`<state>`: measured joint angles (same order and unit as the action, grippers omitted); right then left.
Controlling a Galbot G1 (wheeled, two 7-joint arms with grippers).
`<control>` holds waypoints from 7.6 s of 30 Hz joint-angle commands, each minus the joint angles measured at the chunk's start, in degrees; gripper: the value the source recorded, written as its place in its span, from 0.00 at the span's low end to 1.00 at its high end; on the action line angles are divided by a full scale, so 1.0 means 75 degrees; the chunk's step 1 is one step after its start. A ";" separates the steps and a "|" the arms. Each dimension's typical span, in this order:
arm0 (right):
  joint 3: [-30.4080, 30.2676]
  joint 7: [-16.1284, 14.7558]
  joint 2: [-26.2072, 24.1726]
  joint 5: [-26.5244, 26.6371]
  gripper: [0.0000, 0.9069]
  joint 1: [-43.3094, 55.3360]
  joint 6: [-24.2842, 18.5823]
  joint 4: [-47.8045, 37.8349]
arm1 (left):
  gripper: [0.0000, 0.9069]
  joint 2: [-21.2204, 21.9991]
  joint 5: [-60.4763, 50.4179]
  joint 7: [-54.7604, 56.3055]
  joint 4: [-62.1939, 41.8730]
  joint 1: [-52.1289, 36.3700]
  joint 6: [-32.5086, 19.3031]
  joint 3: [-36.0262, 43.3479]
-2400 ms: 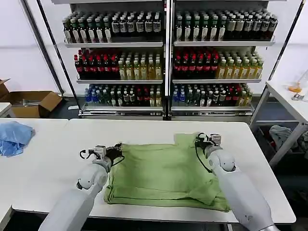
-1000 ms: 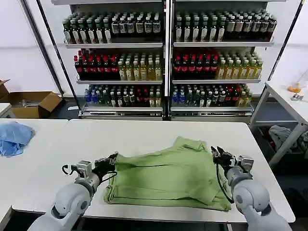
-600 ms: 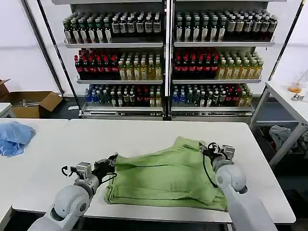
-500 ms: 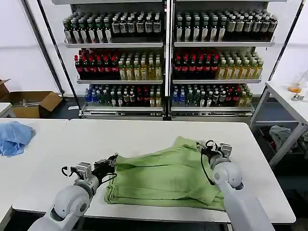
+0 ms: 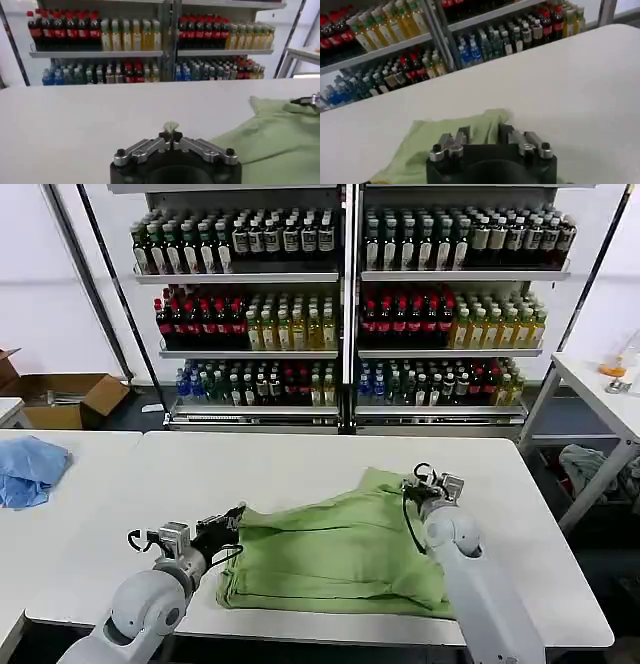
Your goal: Fold and organize the clothes.
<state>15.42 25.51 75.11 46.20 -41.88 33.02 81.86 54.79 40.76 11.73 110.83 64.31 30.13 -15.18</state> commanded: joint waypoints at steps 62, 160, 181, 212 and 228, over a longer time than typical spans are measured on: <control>0.1968 -0.1252 -0.0982 -0.2179 0.30 -0.5678 -0.0057 0.5335 | 0.02 -0.0018 -0.0977 -0.0283 0.0506 0.1234 0.0021 -0.0303; 0.2689 -0.1303 -0.1231 -0.2329 1.00 -0.6645 -0.0258 0.6572 | 0.03 0.1626 0.1041 0.0615 0.2341 0.1848 -0.1168 -0.1949; 0.2674 -0.1329 -0.1245 -0.2359 1.00 -0.6531 -0.0302 0.6397 | 0.03 0.3588 0.2525 0.0780 0.0040 0.0478 -0.1317 0.1183; 0.2411 -0.1348 -0.1257 -0.2361 1.00 -0.6032 -0.0382 0.5874 | 1.00 0.2000 0.0757 0.0453 0.0478 0.1757 -0.1558 -0.1199; 0.2552 -0.1330 -0.1147 -0.2468 1.00 -0.6215 -0.0365 0.6034 | 1.00 0.2201 -0.0119 0.0510 -0.0475 0.1675 -0.1882 -0.0818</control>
<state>34.29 15.50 66.43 27.80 -88.34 30.21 126.82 71.71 43.03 15.26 110.47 75.83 17.09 -20.14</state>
